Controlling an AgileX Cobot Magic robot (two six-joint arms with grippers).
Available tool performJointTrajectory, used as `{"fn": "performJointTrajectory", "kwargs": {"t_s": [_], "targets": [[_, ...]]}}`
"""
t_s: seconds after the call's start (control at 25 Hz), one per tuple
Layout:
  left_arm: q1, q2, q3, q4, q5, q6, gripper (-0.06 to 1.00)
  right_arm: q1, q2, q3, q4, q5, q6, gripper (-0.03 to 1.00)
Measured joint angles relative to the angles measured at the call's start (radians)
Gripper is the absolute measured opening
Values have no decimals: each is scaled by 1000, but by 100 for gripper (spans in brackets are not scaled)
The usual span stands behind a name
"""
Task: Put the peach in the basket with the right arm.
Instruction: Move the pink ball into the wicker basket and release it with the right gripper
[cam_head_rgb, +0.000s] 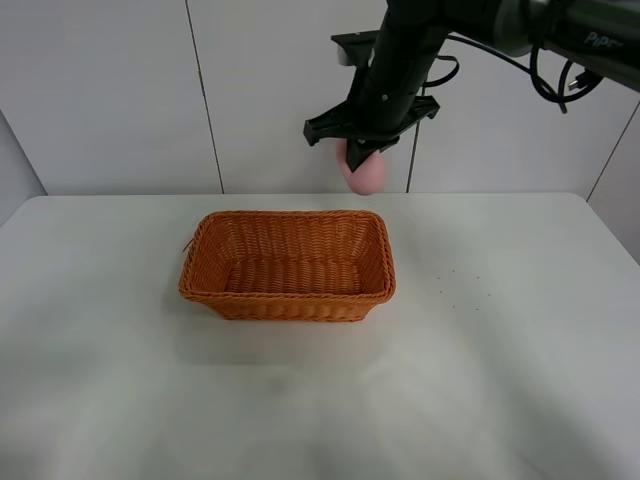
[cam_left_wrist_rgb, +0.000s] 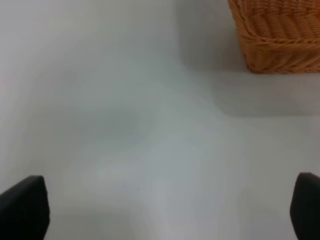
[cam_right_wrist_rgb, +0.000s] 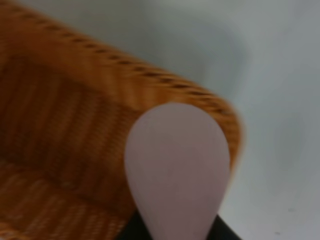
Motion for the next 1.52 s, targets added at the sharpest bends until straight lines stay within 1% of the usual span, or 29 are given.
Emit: {"fn": "performJointTrajectory", "kwargs": {"t_s": [0.2, 0.32, 0.48, 0.64, 0.84, 0.88, 0.92, 1.0, 1.08, 1.12, 1.16, 1.2, 1.32, 1.52], "targets": [[0, 0, 0, 0, 0, 0, 99, 104, 40, 0, 6, -52, 0, 1], [0, 0, 0, 0, 0, 0, 99, 141, 98, 0, 0, -112, 0, 1], [0, 0, 0, 0, 0, 0, 99, 151, 191, 0, -7, -180, 0, 1], [0, 0, 0, 0, 0, 0, 99, 147, 277, 0, -21, -194, 0, 1], [0, 0, 0, 0, 0, 0, 99, 140, 331, 0, -25, -194, 0, 2], [0, 0, 0, 0, 0, 0, 99, 140, 334, 0, -24, -194, 0, 5], [0, 0, 0, 0, 0, 0, 99, 140, 334, 0, -24, -194, 0, 10], [0, 0, 0, 0, 0, 0, 99, 140, 334, 0, -20, -194, 0, 25], [0, 0, 0, 0, 0, 0, 99, 140, 334, 0, -15, -191, 0, 44], [0, 0, 0, 0, 0, 0, 99, 140, 334, 0, -15, -185, 0, 52], [0, 0, 0, 0, 0, 0, 99, 140, 334, 0, -14, -179, 0, 59], [0, 0, 0, 0, 0, 0, 99, 140, 334, -5, -13, -167, 1, 63], [0, 0, 0, 0, 0, 0, 99, 140, 335, -56, -13, -125, 8, 67], [0, 0, 0, 0, 0, 0, 99, 140, 325, -234, -13, -23, 9, 68]]}}
